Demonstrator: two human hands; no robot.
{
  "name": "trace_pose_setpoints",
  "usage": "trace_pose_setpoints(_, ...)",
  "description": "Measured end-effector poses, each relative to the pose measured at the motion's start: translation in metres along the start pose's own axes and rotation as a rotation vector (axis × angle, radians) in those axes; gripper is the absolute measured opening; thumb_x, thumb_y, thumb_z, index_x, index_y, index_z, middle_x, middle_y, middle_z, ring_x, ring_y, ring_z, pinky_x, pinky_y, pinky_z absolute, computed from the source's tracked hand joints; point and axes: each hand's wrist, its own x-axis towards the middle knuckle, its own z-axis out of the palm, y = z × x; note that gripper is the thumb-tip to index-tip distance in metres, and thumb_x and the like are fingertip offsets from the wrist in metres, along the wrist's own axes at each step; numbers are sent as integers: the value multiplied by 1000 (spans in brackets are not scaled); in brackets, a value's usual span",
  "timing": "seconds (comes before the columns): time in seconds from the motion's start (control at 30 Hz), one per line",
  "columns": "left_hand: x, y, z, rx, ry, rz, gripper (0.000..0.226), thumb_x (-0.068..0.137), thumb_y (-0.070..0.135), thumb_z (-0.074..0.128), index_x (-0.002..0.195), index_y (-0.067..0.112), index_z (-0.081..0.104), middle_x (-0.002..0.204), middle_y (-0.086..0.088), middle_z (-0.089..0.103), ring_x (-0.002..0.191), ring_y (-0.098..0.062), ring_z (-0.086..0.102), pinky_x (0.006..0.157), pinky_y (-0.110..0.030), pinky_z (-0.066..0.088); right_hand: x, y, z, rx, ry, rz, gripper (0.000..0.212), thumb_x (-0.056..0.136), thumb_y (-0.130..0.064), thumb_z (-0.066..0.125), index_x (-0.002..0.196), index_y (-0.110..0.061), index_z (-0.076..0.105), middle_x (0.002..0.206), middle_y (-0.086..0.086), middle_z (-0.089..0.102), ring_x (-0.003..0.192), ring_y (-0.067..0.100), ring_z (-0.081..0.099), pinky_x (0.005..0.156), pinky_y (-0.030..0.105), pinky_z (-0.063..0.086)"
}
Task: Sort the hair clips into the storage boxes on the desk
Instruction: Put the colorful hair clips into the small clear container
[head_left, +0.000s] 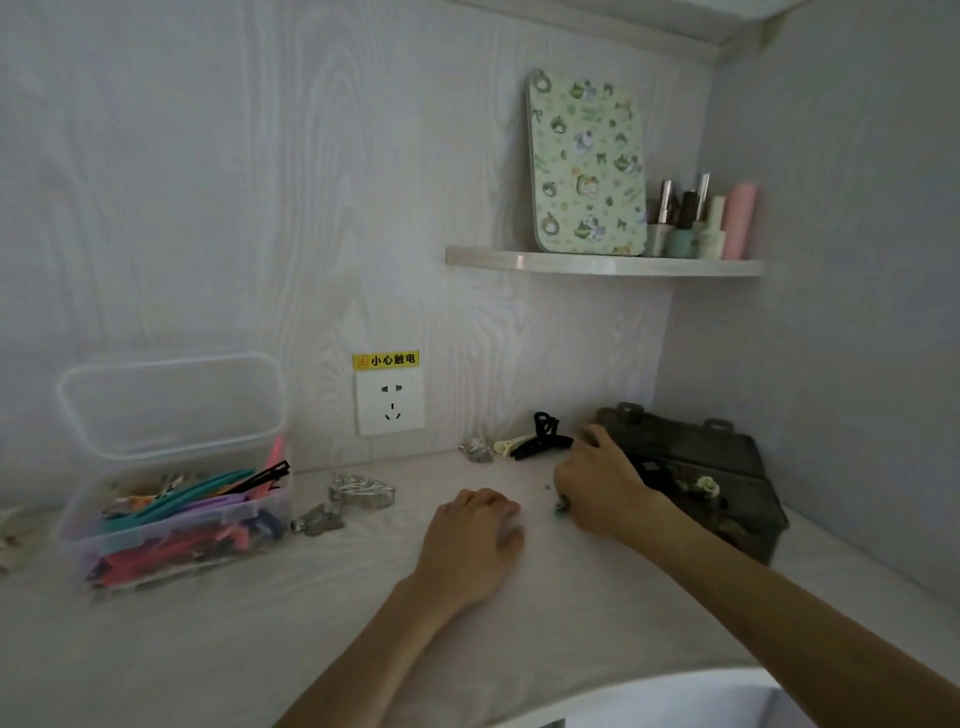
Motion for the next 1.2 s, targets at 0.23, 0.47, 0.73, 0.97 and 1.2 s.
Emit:
trace_pose_setpoints(0.23,19,-22,-12,-175,-55,-87,55,86,43,57,136,28,43,131,4,54,121,-16,47,101,-32,39,14,-26,8,488,241,-17,27,92,-30,47,105,-25,70,102,4,68,99,24,60,80,30,33)
trace_pose_setpoints(0.47,38,-45,-23,-130,41,-185,34,90,26,52,122,32,59,121,9,64,114,-13,56,93,-26,42,48,-42,17,927,122,145,36,89,-10,48,119,-24,61,113,0,65,108,22,58,86,29,45)
trace_pose_setpoints(0.73,37,-54,-72,-150,-237,-237,25,92,19,50,109,26,67,116,7,66,107,-15,60,92,-28,46,51,-19,-22,970,-338,21,21,91,-29,54,106,-18,63,116,7,56,107,20,52,84,26,40)
trace_pose_setpoints(0.97,-24,-59,-161,-231,-16,-207,14,87,14,62,96,23,68,95,12,67,85,-5,59,74,-16,46,55,-19,-89,1336,-477,2,15,92,-22,53,104,-21,60,96,-4,60,89,12,57,83,25,47)
trace_pose_setpoints(1.2,-88,-137,-215,-18,146,-476,14,83,13,67,93,23,68,96,7,69,88,-12,61,67,-21,43,79,-28,-126,1181,-672,-92,26,94,-21,50,119,-15,58,123,6,61,110,17,57,85,21,41)
